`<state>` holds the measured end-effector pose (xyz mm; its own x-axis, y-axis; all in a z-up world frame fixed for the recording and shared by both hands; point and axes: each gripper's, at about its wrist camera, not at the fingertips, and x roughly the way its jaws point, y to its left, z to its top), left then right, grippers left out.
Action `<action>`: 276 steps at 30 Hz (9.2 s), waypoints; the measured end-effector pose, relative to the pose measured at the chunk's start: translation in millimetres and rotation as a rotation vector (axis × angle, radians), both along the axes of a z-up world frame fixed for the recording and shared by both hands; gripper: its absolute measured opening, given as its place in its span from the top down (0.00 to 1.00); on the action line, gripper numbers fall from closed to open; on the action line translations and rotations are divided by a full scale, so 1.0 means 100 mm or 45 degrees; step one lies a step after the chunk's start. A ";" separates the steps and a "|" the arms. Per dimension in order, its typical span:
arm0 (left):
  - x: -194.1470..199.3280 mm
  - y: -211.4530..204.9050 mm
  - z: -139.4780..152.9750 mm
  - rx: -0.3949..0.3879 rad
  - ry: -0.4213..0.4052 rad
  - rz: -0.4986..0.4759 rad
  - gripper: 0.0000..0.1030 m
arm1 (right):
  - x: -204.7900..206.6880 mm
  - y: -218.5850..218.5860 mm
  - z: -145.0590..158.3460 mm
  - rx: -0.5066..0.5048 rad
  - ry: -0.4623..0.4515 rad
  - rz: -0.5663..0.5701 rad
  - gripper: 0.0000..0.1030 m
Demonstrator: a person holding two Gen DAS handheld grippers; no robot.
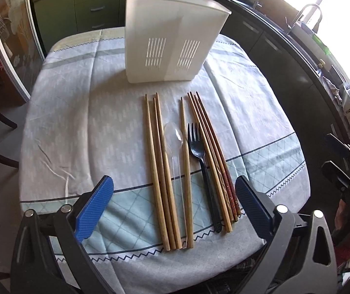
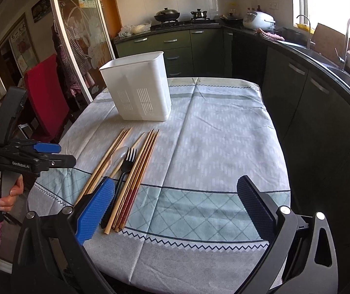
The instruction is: Organize utensils
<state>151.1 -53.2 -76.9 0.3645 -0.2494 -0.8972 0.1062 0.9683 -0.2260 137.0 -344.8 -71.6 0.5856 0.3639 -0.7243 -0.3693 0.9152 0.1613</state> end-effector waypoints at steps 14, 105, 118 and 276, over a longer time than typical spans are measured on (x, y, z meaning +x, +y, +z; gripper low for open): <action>0.49 -0.33 -0.45 0.062 0.200 -0.041 0.72 | 0.04 -0.08 -0.11 0.014 0.028 -0.004 0.04; 0.09 0.24 0.08 -0.010 -0.058 0.019 0.94 | 0.82 1.96 -1.11 -0.386 0.487 0.189 0.90; 0.49 0.23 -0.31 -0.037 0.099 0.180 0.93 | 0.69 1.18 -0.62 -0.119 0.407 0.119 0.91; 0.88 -0.26 -0.63 0.274 0.117 -0.055 0.94 | 0.70 0.38 -0.28 0.269 -0.039 -0.030 0.64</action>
<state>239.1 -79.7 -139.6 0.2722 -0.0623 -0.9602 0.1369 0.9903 -0.0254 206.8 -307.2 -100.0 0.6165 0.4917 -0.6149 -0.3556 0.8707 0.3398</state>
